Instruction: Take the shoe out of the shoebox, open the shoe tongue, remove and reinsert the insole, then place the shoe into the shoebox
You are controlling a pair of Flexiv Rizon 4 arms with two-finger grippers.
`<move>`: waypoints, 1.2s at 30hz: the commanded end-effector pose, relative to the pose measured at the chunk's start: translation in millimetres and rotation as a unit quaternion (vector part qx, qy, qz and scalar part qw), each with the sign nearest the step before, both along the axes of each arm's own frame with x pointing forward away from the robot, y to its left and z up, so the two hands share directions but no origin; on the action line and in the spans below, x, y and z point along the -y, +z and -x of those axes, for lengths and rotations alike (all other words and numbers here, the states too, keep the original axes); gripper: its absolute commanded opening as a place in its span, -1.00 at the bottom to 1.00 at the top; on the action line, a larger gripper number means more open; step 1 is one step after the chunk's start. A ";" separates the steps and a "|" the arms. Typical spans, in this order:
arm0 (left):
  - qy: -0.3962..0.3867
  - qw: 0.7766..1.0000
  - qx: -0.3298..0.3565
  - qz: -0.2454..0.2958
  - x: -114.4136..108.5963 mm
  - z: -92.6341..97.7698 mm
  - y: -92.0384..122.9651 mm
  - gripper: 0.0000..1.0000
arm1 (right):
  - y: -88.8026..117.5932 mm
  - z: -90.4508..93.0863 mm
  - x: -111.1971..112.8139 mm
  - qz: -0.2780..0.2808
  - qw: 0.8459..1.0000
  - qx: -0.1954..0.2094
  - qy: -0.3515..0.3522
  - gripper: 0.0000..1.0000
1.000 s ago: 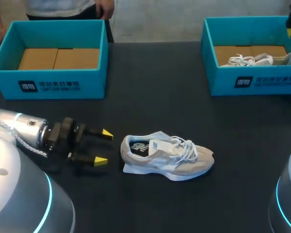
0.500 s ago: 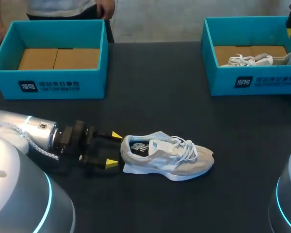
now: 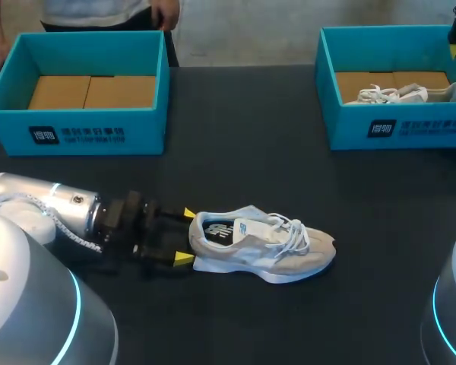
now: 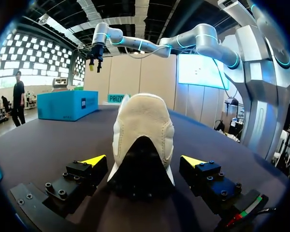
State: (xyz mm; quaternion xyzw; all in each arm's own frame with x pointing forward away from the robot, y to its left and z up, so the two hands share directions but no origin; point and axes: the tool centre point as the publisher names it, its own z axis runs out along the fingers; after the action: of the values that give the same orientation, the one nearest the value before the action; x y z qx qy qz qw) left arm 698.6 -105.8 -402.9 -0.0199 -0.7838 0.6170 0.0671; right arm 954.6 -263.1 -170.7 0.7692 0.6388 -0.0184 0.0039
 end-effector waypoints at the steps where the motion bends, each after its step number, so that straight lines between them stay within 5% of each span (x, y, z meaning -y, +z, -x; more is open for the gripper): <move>1: 0.000 1.000 0.000 -0.001 7.5 -1.0 -2.8 1.00 | 0.1 0.6 -0.3 0.001 1.000 0.001 0.000 1.00; 36: -0.017 1.000 0.010 0.000 26.0 -0.6 -7.9 1.00 | 0.1 0.6 -0.3 0.001 1.000 0.001 0.000 1.00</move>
State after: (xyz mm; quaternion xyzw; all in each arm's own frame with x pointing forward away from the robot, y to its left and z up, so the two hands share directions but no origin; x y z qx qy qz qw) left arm 700.5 -131.0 -410.5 -0.0394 -0.7842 0.6154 0.0695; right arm 954.6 -263.1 -170.7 0.7692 0.6388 -0.0184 0.0039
